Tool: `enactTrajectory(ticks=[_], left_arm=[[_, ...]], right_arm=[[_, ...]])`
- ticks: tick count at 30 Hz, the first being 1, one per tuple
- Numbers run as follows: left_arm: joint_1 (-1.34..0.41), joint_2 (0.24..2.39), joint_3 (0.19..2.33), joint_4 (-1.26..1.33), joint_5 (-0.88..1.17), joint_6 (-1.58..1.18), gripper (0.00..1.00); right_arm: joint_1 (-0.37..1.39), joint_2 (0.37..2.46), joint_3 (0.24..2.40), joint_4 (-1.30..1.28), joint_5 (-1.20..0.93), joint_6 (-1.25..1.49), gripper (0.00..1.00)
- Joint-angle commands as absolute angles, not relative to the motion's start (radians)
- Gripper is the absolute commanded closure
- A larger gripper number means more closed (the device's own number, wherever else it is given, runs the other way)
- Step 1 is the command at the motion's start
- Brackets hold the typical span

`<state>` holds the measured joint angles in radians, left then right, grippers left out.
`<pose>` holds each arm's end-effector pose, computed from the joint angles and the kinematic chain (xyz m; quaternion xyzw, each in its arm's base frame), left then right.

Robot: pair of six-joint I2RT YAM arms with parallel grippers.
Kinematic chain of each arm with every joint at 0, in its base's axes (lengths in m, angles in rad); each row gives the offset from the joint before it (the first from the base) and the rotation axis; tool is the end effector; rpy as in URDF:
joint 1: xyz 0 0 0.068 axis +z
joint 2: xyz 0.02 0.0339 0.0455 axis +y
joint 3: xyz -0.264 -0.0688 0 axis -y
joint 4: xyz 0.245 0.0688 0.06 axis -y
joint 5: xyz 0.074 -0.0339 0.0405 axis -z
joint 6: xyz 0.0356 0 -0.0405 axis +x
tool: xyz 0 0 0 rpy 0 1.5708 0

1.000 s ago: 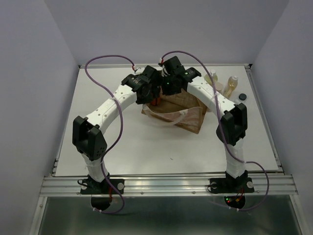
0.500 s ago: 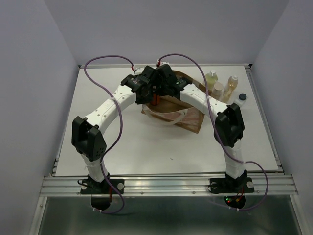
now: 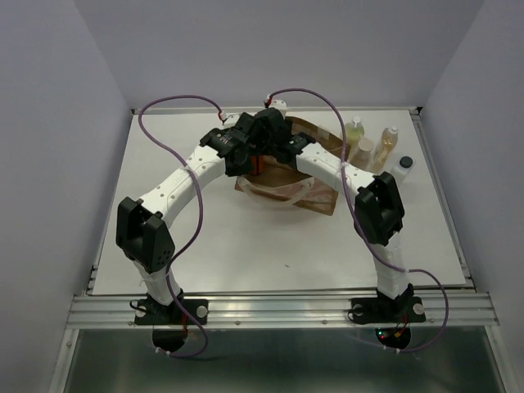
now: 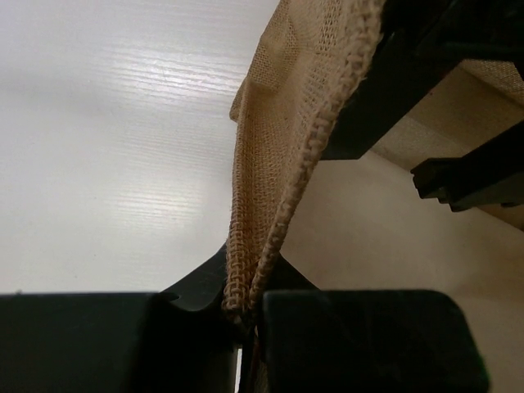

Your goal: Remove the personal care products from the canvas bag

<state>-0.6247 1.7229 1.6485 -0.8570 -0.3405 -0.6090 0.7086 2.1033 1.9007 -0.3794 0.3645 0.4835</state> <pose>0.3095 -0.2085 0.3298 -0.0459 0.9360 -0.0480 0.3457 0.3846 0.3129 0.2915 -0.0118 0.8699 0.1299 0.4757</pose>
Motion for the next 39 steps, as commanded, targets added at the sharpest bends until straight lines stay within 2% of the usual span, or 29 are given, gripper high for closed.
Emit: enactTrajectory(ticks=[1, 10, 16, 18, 20, 22, 23, 26, 27, 31, 34, 35, 36, 39], left_arm=[[-0.621, 1.683, 1.625, -0.884, -0.344, -0.584, 1.0], [-0.621, 1.666, 1.597, -0.861, -0.321, -0.575, 1.0], [-0.621, 1.649, 1.577, -0.848, -0.298, -0.575, 1.0], [-0.621, 1.644, 1.562, -0.842, -0.298, -0.575, 1.0], [-0.621, 1.643, 1.555, -0.842, -0.296, -0.575, 1.0], [-0.621, 1.638, 1.552, -0.836, -0.29, -0.575, 1.0], [-0.621, 1.638, 1.548, -0.835, -0.284, -0.575, 1.0], [-0.621, 1.637, 1.543, -0.828, -0.276, -0.575, 1.0], [-0.621, 1.637, 1.545, -0.828, -0.275, -0.575, 1.0], [-0.621, 1.634, 1.543, -0.83, -0.272, -0.575, 1.0], [-0.621, 1.635, 1.542, -0.831, -0.275, -0.577, 1.0], [-0.621, 1.635, 1.543, -0.833, -0.279, -0.58, 1.0], [-0.621, 1.635, 1.545, -0.834, -0.279, -0.58, 1.0], [-0.621, 1.646, 1.552, -0.834, -0.284, -0.583, 1.0]], right_arm=[[0.735, 2.137, 1.916, -0.27, 0.429, 0.596, 0.0], [0.772, 2.218, 1.999, -0.216, 0.569, 0.608, 0.01], [0.772, 2.232, 2.034, -0.199, 0.633, 0.554, 0.06], [0.772, 2.224, 2.023, -0.189, 0.65, 0.548, 0.12], [0.772, 2.22, 2.008, -0.184, 0.637, 0.548, 0.23], [0.772, 2.212, 1.999, -0.176, 0.63, 0.554, 0.28], [0.772, 2.207, 1.988, -0.172, 0.62, 0.554, 0.37], [0.772, 2.194, 1.967, -0.134, 0.595, 0.537, 0.45], [0.772, 2.195, 1.962, -0.129, 0.585, 0.528, 0.55], [0.772, 2.197, 1.959, -0.127, 0.566, 0.512, 0.68], [0.772, 2.195, 1.962, -0.127, 0.542, 0.477, 0.83], [0.772, 2.195, 1.967, -0.127, 0.531, 0.468, 0.93], [0.772, 2.192, 1.967, -0.127, 0.528, 0.463, 0.99], [0.772, 2.172, 1.971, -0.127, 0.502, 0.445, 0.99]])
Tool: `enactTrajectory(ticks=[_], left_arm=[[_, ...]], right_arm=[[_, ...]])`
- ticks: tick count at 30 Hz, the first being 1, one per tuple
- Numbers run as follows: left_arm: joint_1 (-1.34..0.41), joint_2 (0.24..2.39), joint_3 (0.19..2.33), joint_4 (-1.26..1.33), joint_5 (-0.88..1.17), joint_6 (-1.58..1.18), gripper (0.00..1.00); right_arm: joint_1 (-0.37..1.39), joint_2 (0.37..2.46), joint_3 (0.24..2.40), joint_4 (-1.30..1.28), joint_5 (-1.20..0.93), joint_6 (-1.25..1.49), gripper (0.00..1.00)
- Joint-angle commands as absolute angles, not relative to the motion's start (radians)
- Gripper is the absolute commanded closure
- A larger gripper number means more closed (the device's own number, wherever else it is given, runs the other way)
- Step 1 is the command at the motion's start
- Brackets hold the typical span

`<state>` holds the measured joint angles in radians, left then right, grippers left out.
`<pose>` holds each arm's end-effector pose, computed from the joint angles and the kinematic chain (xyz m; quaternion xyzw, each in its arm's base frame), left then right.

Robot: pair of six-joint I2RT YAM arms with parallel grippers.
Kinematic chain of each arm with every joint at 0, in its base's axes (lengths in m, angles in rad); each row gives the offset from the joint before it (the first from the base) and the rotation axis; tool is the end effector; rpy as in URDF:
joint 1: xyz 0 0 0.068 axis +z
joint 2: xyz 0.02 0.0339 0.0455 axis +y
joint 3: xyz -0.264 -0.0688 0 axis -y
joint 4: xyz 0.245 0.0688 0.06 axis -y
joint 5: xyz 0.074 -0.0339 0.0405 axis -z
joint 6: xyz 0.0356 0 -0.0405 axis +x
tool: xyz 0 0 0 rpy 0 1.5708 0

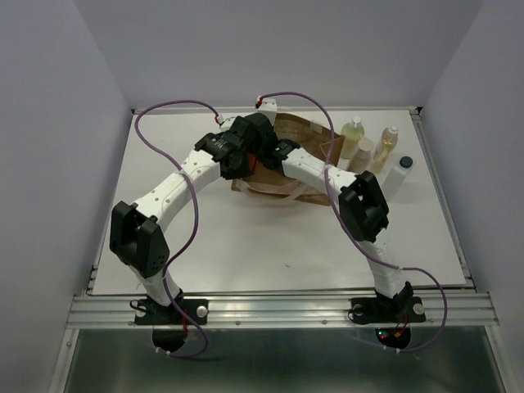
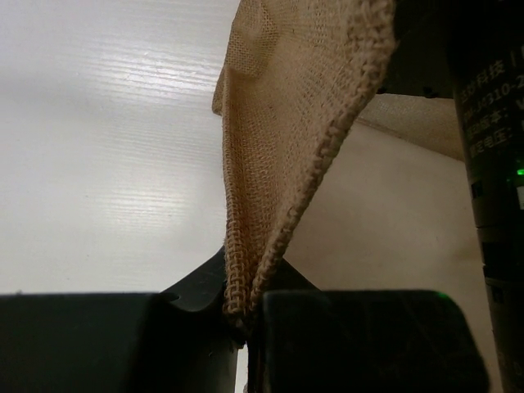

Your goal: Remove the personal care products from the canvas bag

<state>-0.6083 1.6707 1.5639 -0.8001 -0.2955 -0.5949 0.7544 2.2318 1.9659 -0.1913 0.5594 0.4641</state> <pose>0.3037 -0.1989 0.3246 -0.0417 0.9354 -0.0677 0.3445 0.3975 0.3476 0.2694 0.0263 0.8285 0.0985 0.5507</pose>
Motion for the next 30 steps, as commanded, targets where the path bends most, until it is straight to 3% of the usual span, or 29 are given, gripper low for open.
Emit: enactTrajectory(ticks=[1, 15, 25, 30], left_arm=[[-0.621, 1.647, 1.554, -0.838, -0.285, -0.586, 1.0], [-0.617, 1.684, 1.618, -0.862, -0.316, -0.614, 1.0], [-0.614, 1.718, 1.674, -0.884, -0.327, -0.615, 1.0], [-0.612, 1.72, 1.684, -0.887, -0.33, -0.617, 1.0]], right_arm=[[0.772, 2.161, 1.971, -0.126, 0.488, 0.431, 0.99], [0.707, 1.849, 1.842, -0.181, 0.429, 0.393, 0.99], [0.689, 1.757, 1.922, -0.254, 0.41, 0.316, 0.99], [0.689, 1.729, 2.028, -0.311, 0.5, 0.198, 0.99]])
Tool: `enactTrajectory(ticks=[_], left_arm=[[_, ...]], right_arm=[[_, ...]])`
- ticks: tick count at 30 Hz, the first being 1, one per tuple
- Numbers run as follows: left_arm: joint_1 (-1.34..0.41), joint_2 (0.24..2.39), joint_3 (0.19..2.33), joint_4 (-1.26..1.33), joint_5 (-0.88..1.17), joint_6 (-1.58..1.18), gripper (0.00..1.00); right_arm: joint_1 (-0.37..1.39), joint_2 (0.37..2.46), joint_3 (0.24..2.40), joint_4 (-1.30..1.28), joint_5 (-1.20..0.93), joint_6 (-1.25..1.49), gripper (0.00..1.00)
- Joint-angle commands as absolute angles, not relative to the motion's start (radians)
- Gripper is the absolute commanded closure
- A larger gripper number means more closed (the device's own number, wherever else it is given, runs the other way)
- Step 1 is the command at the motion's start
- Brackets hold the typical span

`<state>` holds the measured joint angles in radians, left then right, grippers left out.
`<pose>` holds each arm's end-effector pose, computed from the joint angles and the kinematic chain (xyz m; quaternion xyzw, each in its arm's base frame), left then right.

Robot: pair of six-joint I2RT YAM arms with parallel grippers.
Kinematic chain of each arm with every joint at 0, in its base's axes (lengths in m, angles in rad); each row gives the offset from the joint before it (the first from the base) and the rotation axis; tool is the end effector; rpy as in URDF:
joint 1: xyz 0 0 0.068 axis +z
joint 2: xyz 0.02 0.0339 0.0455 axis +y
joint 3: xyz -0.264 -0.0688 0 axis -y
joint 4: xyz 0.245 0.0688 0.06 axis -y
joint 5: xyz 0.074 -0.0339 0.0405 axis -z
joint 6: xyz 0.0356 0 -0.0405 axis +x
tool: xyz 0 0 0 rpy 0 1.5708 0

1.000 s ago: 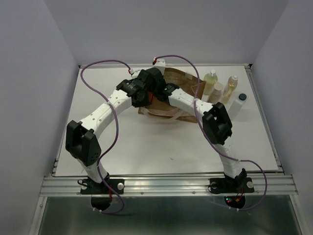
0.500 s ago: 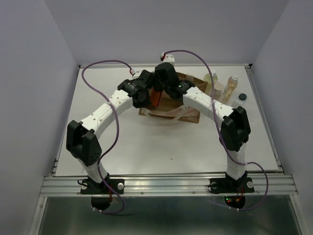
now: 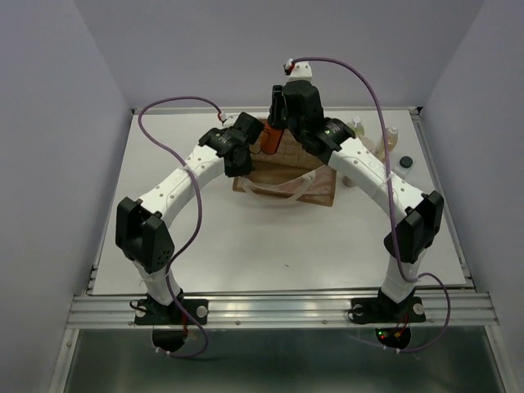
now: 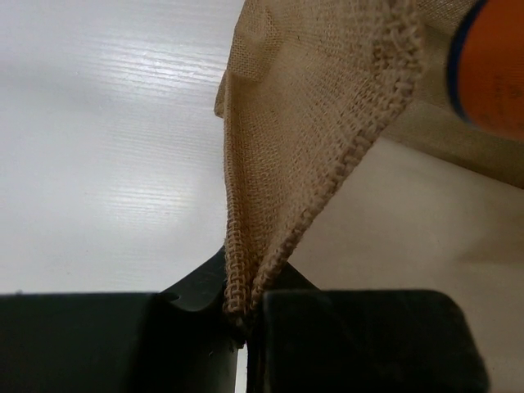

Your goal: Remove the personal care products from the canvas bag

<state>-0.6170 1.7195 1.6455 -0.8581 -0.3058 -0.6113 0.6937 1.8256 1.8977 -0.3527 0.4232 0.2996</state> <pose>0.3098 -0.2066 0.3296 -0.0451 0.9385 -0.0606 0.3369 0.3391 0.2630 0.4170 -0.0291 0.7908 0.1326 0.5968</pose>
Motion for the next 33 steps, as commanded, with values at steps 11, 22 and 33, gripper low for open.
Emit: enactTrajectory(ticks=[11, 22, 33], left_arm=[[-0.6, 1.743, 1.729, -0.897, -0.345, -0.611, 1.0], [-0.565, 1.755, 1.729, -0.89, -0.344, -0.609, 1.0], [-0.534, 1.787, 1.896, -0.914, -0.31, -0.63, 0.69]], right_arm=[[0.68, 1.695, 2.23, -0.348, 0.682, 0.078, 0.99], [0.626, 1.631, 2.208, -0.334, 0.971, -0.061, 0.99], [0.606, 1.375, 1.809, -0.391, 1.075, 0.087, 0.99]])
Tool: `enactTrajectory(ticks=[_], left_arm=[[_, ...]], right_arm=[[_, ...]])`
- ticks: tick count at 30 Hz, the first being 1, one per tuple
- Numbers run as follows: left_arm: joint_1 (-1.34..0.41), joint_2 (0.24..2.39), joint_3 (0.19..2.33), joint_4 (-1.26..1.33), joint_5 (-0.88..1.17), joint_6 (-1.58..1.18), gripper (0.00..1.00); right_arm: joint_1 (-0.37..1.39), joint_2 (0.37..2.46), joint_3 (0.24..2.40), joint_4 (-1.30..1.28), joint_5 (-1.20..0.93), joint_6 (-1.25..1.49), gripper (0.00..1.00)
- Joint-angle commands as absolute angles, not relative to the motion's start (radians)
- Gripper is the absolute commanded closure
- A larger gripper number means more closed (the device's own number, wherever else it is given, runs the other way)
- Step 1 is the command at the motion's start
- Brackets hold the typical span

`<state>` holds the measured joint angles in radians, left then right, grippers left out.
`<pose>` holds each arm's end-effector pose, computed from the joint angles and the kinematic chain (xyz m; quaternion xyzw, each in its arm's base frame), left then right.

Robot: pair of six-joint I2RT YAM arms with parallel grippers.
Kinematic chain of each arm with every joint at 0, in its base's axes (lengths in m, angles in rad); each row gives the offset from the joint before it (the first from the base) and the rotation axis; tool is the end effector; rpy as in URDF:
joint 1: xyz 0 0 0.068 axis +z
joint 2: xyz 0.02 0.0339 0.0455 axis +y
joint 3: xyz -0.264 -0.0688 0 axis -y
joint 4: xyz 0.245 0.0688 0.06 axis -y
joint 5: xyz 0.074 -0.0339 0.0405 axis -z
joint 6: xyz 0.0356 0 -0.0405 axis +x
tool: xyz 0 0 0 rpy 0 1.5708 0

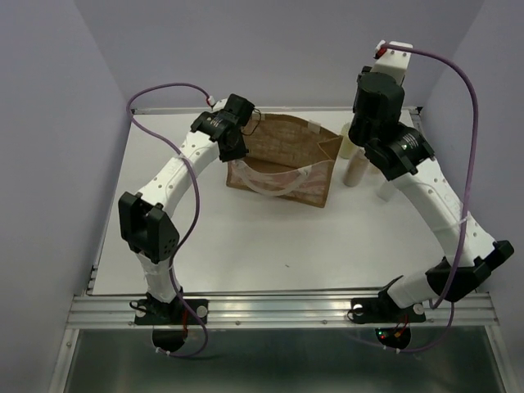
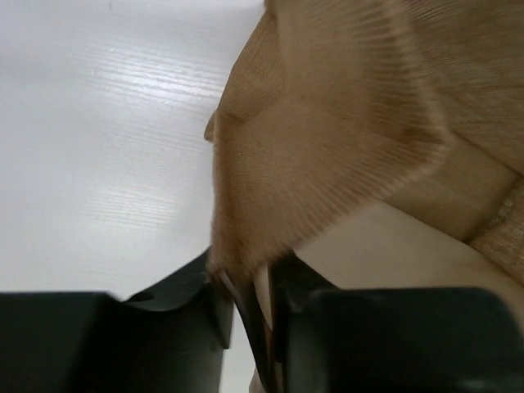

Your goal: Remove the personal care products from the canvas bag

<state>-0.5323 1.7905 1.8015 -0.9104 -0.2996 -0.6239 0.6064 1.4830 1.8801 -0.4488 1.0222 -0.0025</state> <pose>0.3406 -0.1884 0.3493 -0.0919 0.9304 -0.0600 0.3498 0.2573 0.1415 0.5218 0.1317 0.7044 -0.1600 0.6789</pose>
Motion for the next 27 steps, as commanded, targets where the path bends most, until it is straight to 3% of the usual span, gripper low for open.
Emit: enactTrajectory(ticks=[1, 6, 10, 19, 27], left_arm=[[-0.532, 1.801, 1.91, -0.917, -0.308, -0.632, 0.65], [-0.531, 1.83, 1.997, -0.942, -0.327, -0.646, 0.34], [-0.525, 1.841, 2.072, -0.974, -0.344, -0.646, 0.03], [-0.477, 1.829, 2.266, -1.124, -0.443, -0.71, 0.01], [-0.403, 1.683, 2.103, -1.123, -0.495, -0.755, 0.01]], right_arm=[[0.606, 1.361, 1.781, -0.405, 1.072, 0.109, 0.99], [0.606, 1.295, 1.59, -0.456, 1.063, 0.238, 0.99], [0.588, 1.266, 1.499, -0.5, 1.034, 0.33, 0.99], [0.454, 1.255, 1.284, -0.511, 0.904, 0.503, 0.99], [0.396, 1.243, 1.045, -0.359, 0.868, 0.48, 0.99]])
